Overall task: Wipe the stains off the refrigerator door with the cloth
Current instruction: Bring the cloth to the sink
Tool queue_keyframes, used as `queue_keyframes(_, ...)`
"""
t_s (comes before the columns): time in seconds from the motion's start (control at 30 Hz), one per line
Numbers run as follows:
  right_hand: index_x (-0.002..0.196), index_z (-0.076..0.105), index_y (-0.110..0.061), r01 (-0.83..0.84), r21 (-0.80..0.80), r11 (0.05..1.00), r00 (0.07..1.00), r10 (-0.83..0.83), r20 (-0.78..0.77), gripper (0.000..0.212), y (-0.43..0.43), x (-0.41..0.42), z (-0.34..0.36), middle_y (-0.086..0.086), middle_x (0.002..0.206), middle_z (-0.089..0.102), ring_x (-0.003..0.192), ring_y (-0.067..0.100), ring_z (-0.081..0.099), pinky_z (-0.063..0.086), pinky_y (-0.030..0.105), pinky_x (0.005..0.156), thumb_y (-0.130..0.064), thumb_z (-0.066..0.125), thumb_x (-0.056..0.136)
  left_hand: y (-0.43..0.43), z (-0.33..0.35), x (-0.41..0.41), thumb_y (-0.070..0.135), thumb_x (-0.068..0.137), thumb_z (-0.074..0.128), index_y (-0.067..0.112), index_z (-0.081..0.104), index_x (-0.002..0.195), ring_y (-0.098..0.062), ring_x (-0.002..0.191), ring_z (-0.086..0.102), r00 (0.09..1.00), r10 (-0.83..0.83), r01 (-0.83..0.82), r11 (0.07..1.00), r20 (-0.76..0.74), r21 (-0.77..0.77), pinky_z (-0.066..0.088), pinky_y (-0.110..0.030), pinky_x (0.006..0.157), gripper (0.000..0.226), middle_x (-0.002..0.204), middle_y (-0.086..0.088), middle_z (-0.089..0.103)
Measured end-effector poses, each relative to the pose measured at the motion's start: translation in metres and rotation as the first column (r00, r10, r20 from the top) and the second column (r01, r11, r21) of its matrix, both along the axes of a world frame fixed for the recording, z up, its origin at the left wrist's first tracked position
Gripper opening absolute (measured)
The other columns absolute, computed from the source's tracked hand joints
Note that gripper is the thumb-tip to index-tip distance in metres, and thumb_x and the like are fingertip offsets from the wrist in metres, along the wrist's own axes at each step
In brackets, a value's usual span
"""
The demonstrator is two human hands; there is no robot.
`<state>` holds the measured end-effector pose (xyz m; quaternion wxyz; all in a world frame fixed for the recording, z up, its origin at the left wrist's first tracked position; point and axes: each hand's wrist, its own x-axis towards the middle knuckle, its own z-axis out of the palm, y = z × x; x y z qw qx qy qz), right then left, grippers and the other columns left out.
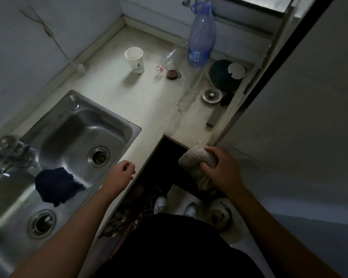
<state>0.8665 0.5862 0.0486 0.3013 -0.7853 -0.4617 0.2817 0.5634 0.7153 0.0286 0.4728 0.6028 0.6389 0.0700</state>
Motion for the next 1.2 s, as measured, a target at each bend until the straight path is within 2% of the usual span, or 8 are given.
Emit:
queue_keyframes(0.07, 0.127, 0.063, -0.024, -0.012, -0.009, 1.0, 1.0, 0.013, 0.001, 0.046, 0.012, -0.003, -0.001, -0.002, 0.125, 0.065, 0.114, 0.015, 0.061, 0.05, 0.032, 0.095, -0.025, 0.079, 0.084, 0.012, 0.0, -0.002, 0.022, 0.1, 0.052, 0.007, 0.065, 0.091, -0.027, 0.078, 0.071, 1.0, 0.01, -0.01, 1.0, 0.009, 0.008, 0.047, -0.031, 0.069, 0.022, 0.092, -0.011, 0.074)
queue_keyframes(0.23, 0.121, 0.067, -0.017, -0.034, 0.056, 0.998, 0.999, 0.031, 0.041, 0.044, 0.057, -0.019, 0.002, 0.0, 0.117, 0.069, 0.107, 0.015, 0.064, 0.039, 0.013, 0.087, -0.018, 0.081, 0.08, 0.044, 0.003, -0.019, 0.022, 0.099, 0.052, 0.008, 0.066, 0.093, -0.026, 0.077, 0.07, 0.998, 0.052, -0.052, 0.998, 0.032, 0.018, 0.049, -0.03, 0.069, 0.021, 0.092, -0.011, 0.073)
queue_keyframes(0.4, 0.123, 0.066, -0.021, -0.045, 0.084, 0.995, 0.994, 0.035, 0.107, 0.045, 0.116, -0.028, 0.012, 0.001, 0.118, 0.069, 0.108, 0.018, 0.064, 0.046, 0.026, 0.09, -0.03, 0.077, 0.08, 0.081, 0.001, -0.043, 0.039, 0.083, 0.052, 0.02, 0.066, 0.077, -0.028, 0.077, 0.069, 0.99, 0.125, -0.126, 0.992, 0.069, 0.01, 0.057, -0.05, 0.084, 0.024, 0.079, -0.005, 0.072)
queue_keyframes(0.53, 0.123, 0.067, -0.018, -0.049, 0.102, 0.994, 0.991, 0.036, 0.126, 0.045, 0.171, -0.029, 0.018, 0.004, 0.117, 0.069, 0.107, 0.021, 0.065, 0.045, 0.026, 0.088, -0.024, 0.079, 0.08, 0.109, -0.003, -0.049, 0.019, 0.098, 0.053, 0.021, 0.064, 0.078, -0.031, 0.077, 0.069, 0.99, 0.132, -0.132, 0.991, 0.052, -0.01, 0.056, -0.043, 0.081, 0.023, 0.081, -0.005, 0.071)
queue_keyframes(0.77, 0.126, 0.064, -0.024, -0.075, 0.15, 0.986, 0.989, 0.055, 0.135, 0.045, 0.27, -0.032, 0.026, -0.003, 0.112, 0.068, 0.097, 0.01, 0.061, 0.044, 0.021, 0.08, -0.029, 0.076, 0.083, 0.15, -0.012, -0.053, 0.023, 0.098, 0.054, 0.019, 0.066, 0.082, -0.023, 0.072, 0.064, 0.983, 0.173, -0.169, 0.983, 0.061, -0.063, 0.047, -0.032, 0.066, 0.021, 0.083, -0.003, 0.072)
queue_keyframes(0.93, 0.127, 0.064, -0.022, -0.162, 0.171, 0.972, 0.979, 0.137, 0.149, 0.046, 0.343, -0.035, 0.014, -0.005, 0.114, 0.065, 0.099, 0.01, 0.059, 0.048, 0.022, 0.082, -0.025, 0.077, 0.082, 0.175, -0.02, -0.055, 0.028, 0.097, 0.054, 0.021, 0.067, 0.083, -0.025, 0.08, 0.071, 0.981, 0.193, -0.191, 0.979, 0.018, -0.073, 0.056, -0.041, 0.083, 0.021, 0.083, 0.003, 0.074)
queue_keyframes(1.0, 0.124, 0.064, -0.02, -0.219, 0.166, 0.962, 0.966, 0.189, 0.179, 0.046, 0.37, -0.035, 0.005, 0.001, 0.118, 0.067, 0.103, 0.017, 0.061, 0.05, 0.029, 0.086, -0.024, 0.076, 0.08, 0.181, -0.02, -0.054, 0.031, 0.095, 0.054, 0.024, 0.068, 0.082, -0.026, 0.081, 0.071, 0.974, 0.228, -0.226, 0.971, 0.013, -0.082, 0.056, -0.043, 0.084, 0.021, 0.083, 0.002, 0.074)
queue_keyframes(1.2, 0.128, 0.064, -0.013, -0.327, 0.111, 0.938, 0.926, 0.295, 0.235, 0.047, 0.424, -0.037, -0.044, 0.01, 0.126, 0.065, 0.119, 0.028, 0.056, 0.041, 0.029, 0.097, -0.016, 0.075, 0.081, 0.202, -0.028, -0.053, 0.047, 0.085, 0.049, 0.037, 0.065, 0.084, -0.016, 0.079, 0.072, 0.96, 0.278, -0.276, 0.956, 0.015, -0.097, 0.057, -0.043, 0.086, 0.019, 0.08, 0.008, 0.074)
